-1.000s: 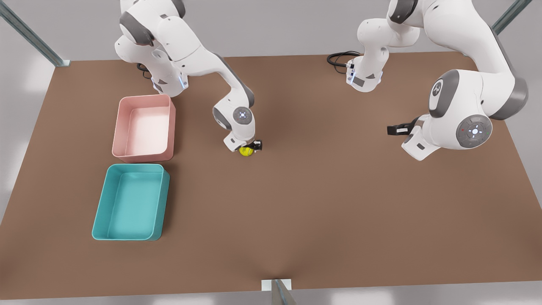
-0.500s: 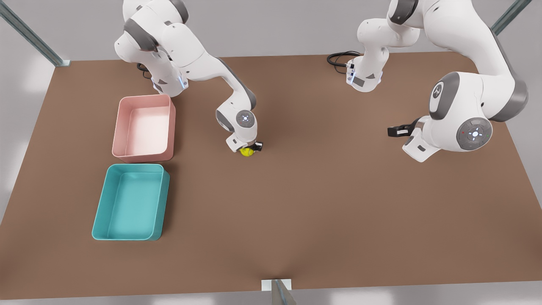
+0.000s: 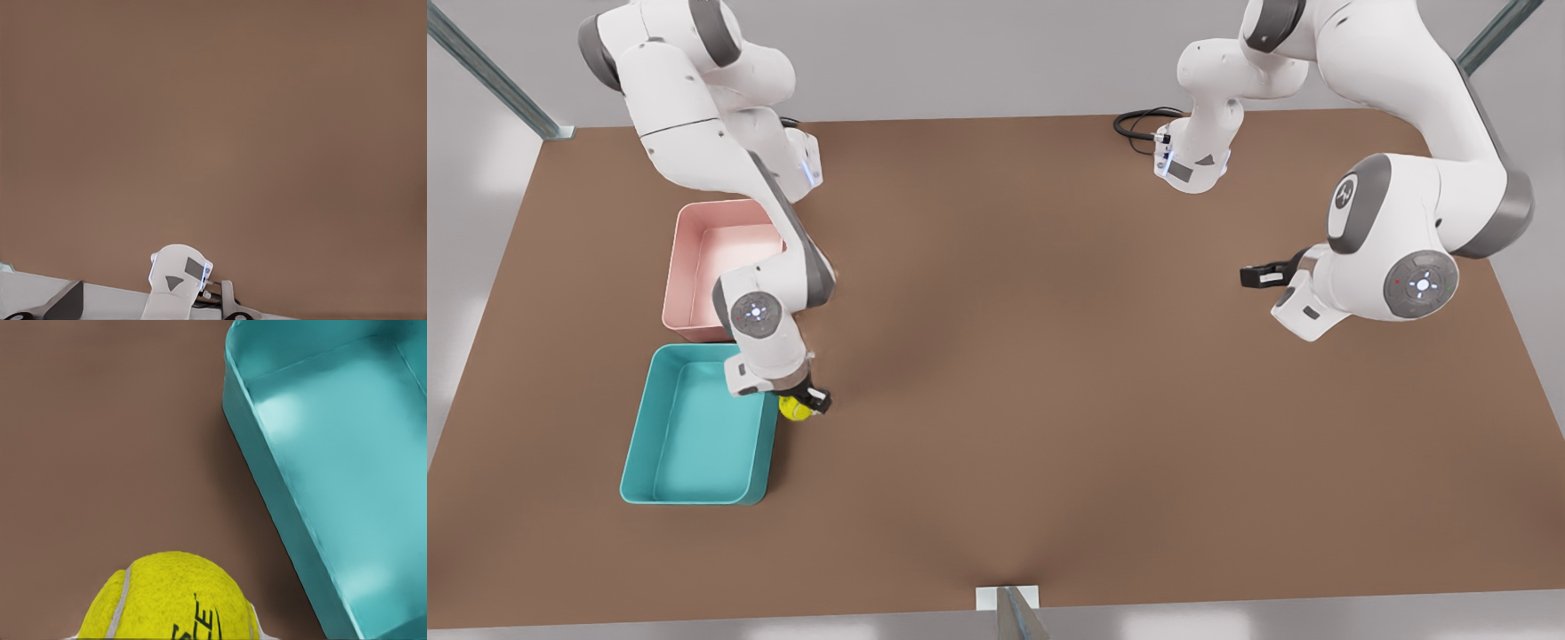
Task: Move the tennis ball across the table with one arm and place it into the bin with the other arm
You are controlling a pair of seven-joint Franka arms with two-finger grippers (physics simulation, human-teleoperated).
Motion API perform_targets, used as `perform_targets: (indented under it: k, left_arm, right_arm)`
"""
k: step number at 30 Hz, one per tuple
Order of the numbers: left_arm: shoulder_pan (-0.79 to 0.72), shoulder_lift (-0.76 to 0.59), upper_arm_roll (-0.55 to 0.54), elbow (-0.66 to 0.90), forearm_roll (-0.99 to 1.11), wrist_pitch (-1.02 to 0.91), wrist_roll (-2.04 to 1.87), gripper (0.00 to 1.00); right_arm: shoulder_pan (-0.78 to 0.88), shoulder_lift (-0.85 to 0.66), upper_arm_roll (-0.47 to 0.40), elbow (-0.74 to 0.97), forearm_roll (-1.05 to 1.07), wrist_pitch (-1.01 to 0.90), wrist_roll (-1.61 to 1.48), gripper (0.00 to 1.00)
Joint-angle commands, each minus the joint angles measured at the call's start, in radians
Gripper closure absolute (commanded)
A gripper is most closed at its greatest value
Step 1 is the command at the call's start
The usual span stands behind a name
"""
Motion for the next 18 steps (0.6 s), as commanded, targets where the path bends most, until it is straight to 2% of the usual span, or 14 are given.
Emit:
perform_targets:
  k: [1, 3, 5, 6, 7, 8, 11, 13, 14, 16, 18]
  left_arm:
    - [0.0, -0.001, 0.0, 0.0, 0.0, -0.003, -0.007, 0.0]
    - [0.0, -0.001, 0.0, 0.0, 0.0, -0.003, -0.007, 0.0]
    - [0.0, -0.001, 0.0, 0.0, -0.008, -0.003, -0.007, 0.0]
    - [0.0, 0.001, 0.0, 0.0, -0.012, -0.003, -0.007, 0.0]
    - [0.0, 0.001, 0.0, 0.0, -0.012, -0.003, -0.007, 0.0]
    - [0.0, 0.001, 0.0, 0.0, -0.012, -0.005, -0.007, 0.0]
    - [0.001, -0.001, 0.0, 0.0, -0.012, -0.009, -0.007, 0.0]
    - [0.001, 0.001, 0.0, 0.0, -0.012, -0.009, -0.007, 0.0]
    - [0.001, 0.001, 0.0, 0.0, -0.012, -0.008, -0.007, 0.0]
    - [0.0, 0.001, 0.0, 0.0, -0.012, -0.006, -0.007, 0.0]
    - [0.0, 0.002, 0.0, 0.0, -0.012, -0.008, -0.007, 0.0]
  right_arm:
    - [-0.085, -0.006, -0.002, 0.004, -0.027, -0.138, -0.74, 0.43]
    - [-0.178, 0.003, -0.015, 0.03, 0.016, -0.157, -0.978, 0.43]
    - [-0.182, 0.02, -0.057, 0.031, 0.016, -0.155, -1.027, 0.43]
    - [-0.182, 0.028, -0.058, 0.034, 0.018, -0.155, -1.028, 0.28]
    - [-0.182, 0.039, -0.058, 0.045, 0.044, -0.157, -1.029, 0.0]
    - [-0.182, 0.04, -0.056, 0.059, 0.051, -0.171, -1.028, 0.0]
    - [-0.176, 0.08, -0.047, 0.24, 0.16, -0.405, -1.021, 0.0]
    - [-0.144, 0.078, -0.016, 0.499, 0.191, -0.75, -0.977, 0.0]
    - [-0.112, 0.069, -0.018, 0.609, 0.177, -0.853, -0.96, 0.0]
    - [-0.087, -0.037, -0.021, 0.702, 0.099, -0.967, -0.917, 0.0]
    - [-0.084, -0.122, -0.031, 0.699, 0.139, -1.057, -0.912, 0.0]
